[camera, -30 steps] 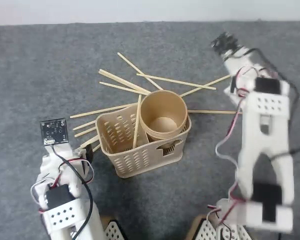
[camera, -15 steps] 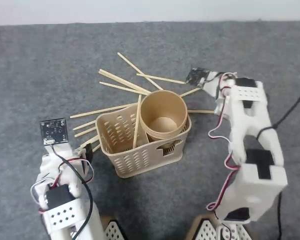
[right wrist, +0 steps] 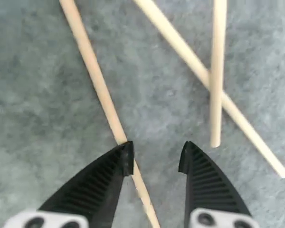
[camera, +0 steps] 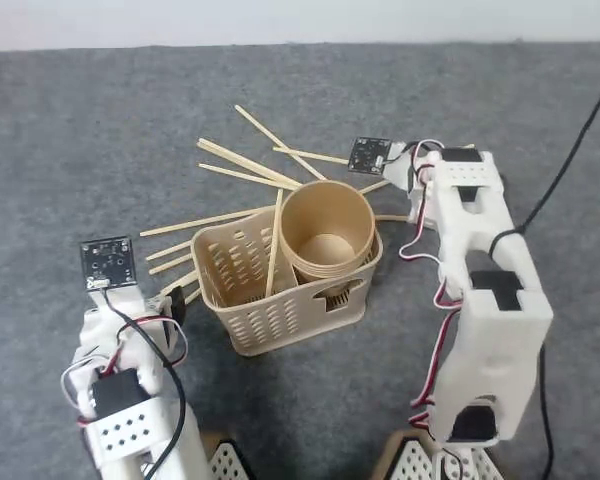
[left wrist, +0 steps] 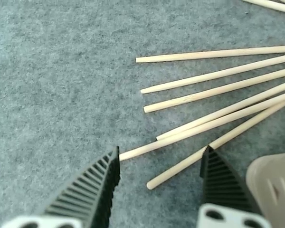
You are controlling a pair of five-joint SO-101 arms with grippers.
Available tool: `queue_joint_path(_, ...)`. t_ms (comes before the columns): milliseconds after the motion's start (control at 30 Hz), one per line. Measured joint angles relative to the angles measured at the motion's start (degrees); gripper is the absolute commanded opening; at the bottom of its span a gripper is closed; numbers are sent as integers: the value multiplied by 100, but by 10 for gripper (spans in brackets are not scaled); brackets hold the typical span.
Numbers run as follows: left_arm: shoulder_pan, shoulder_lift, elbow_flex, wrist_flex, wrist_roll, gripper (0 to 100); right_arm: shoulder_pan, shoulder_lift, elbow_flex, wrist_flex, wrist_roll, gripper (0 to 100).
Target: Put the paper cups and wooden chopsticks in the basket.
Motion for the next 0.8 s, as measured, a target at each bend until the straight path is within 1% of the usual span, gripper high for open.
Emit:
queue_joint_path(67, 0, 0, 0, 0, 0, 261, 0, 44, -62, 44, 0, 187)
queue_joint_path(300, 0, 0, 0, 0, 0, 261, 0, -149, -387, 1143, 0, 187)
queue_joint_path(500, 0, 0, 0, 0, 0, 261, -97, -457, -387, 1635, 0, 187)
queue_joint_path(600, 0, 0, 0, 0, 0, 261, -229, -466, -299, 1600, 0, 187)
queue_joint_path(667, 0, 0, 0, 0, 0, 261, -316, -334, -255, 1363, 0, 187)
queue_joint_path(800, 0, 0, 0, 0, 0, 261, -273, -53, -246, 932, 0, 187)
